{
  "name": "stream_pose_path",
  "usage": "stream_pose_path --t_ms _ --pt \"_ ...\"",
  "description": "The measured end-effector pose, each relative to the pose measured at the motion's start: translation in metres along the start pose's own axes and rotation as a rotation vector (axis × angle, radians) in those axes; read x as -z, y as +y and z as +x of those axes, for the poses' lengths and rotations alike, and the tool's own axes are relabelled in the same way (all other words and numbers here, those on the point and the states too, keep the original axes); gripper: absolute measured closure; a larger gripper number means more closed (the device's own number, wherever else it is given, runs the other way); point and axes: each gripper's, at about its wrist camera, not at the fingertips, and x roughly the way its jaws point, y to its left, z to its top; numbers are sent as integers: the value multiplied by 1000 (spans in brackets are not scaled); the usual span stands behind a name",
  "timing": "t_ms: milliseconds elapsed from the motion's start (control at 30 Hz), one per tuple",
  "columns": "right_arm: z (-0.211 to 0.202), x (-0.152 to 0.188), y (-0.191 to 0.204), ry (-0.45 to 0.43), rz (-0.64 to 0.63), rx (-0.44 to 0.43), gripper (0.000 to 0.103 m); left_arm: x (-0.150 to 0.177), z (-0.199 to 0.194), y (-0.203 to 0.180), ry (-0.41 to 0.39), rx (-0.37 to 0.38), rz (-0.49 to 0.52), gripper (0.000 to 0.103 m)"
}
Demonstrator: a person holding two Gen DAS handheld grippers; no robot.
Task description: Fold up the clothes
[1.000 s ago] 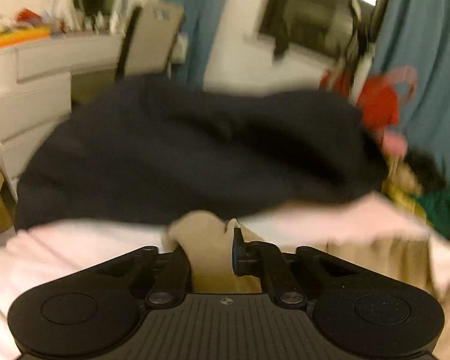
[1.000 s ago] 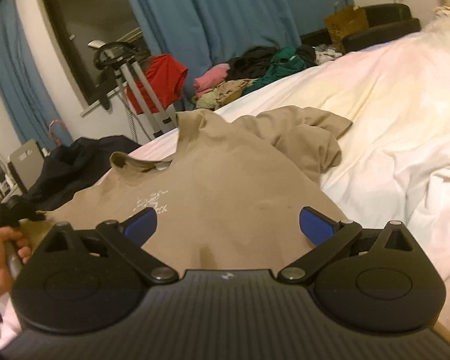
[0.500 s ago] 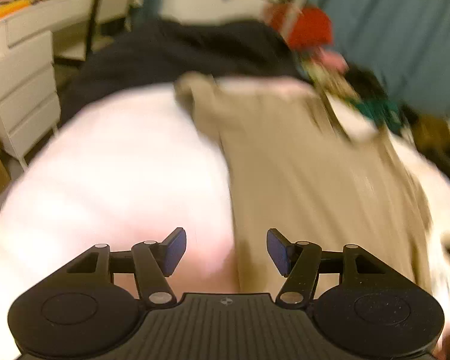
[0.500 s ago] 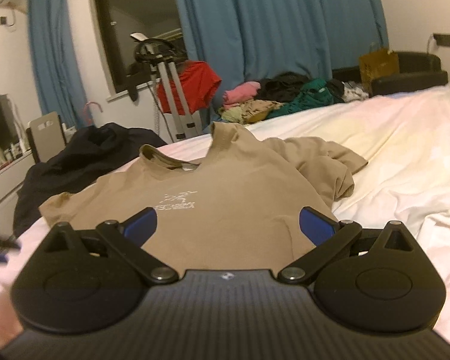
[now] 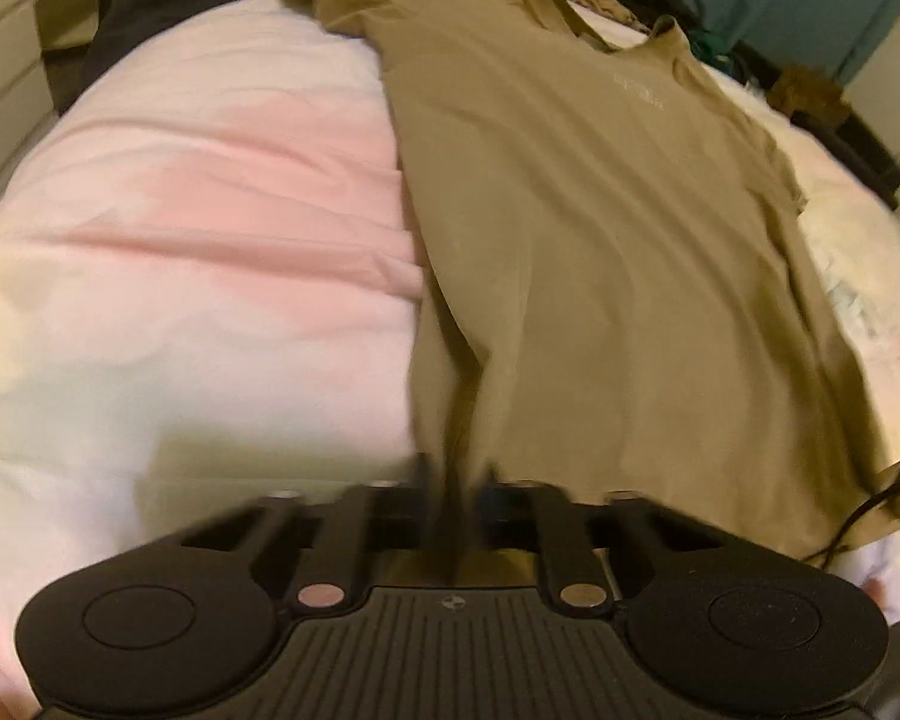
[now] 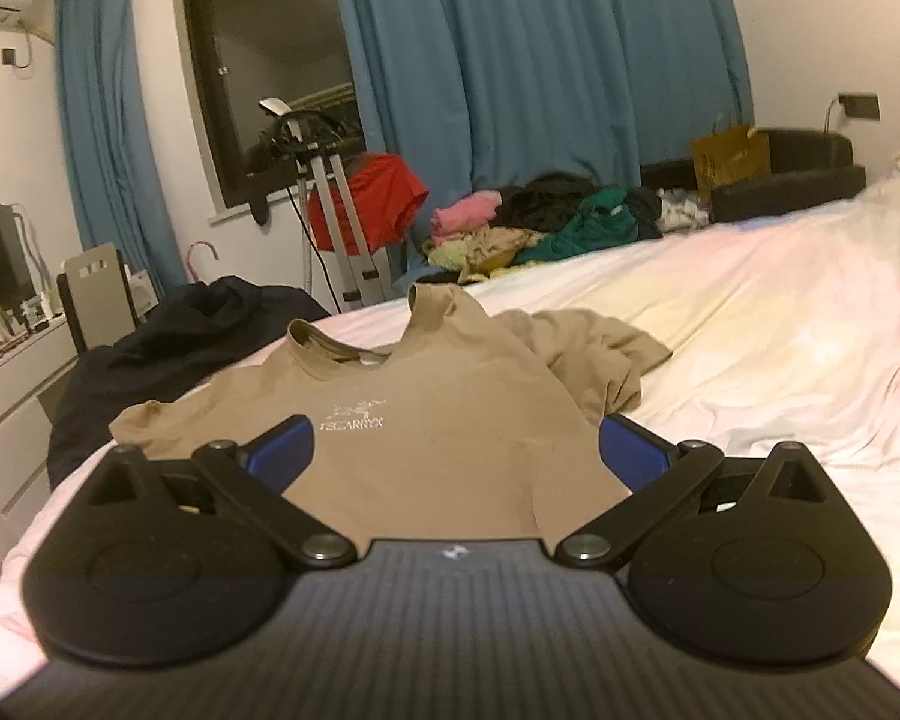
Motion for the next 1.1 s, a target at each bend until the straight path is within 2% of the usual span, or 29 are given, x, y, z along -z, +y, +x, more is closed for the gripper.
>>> stream_pose_path --t_ms 67,133,167,300,367,400,467,500,533,667,733,833,933,1100 --pt "-4 2 2 0 -11 -1 0 -3 -11 18 3 41 -57 98" --pt "-4 3 4 2 -21 -5 0 -30 -5 31 20 25 -109 101" --pt "-4 3 5 1 -29 -8 0 -31 -6 34 20 8 -118 101" --pt "-4 0 9 -14 -42 -20 0 -28 3 39 32 -55 -120 100" --pt "-5 0 9 -18 -39 -27 0 -26 0 37 3 -68 -93 97" --pt "-6 -1 9 -20 -37 -31 0 -23 -6 36 -19 -79 -75 94" --pt "-9 -1 9 -26 -41 -31 0 -19 -16 33 -70 -101 -44 77" --pt "-9 -2 9 -30 -42 -31 0 -18 -22 30 -98 -112 -31 59" --pt "-10 -3 9 -34 -39 -34 0 -17 -29 29 -129 -119 -19 48" --pt "-13 -7 9 -51 -33 -47 0 -24 -45 8 -224 -163 48 36" --pt "-14 -8 9 -62 -35 -51 0 -33 -50 -7 -293 -164 70 19" --pt "-16 -10 7 -68 -31 -55 0 -52 -51 -32 -390 -142 116 14" --pt "-15 -12 2 -71 -13 -52 0 -79 -32 -62 -452 -112 156 7" --pt "-6 -19 -15 -56 40 -48 0 -101 -5 -91 -519 -72 176 4"
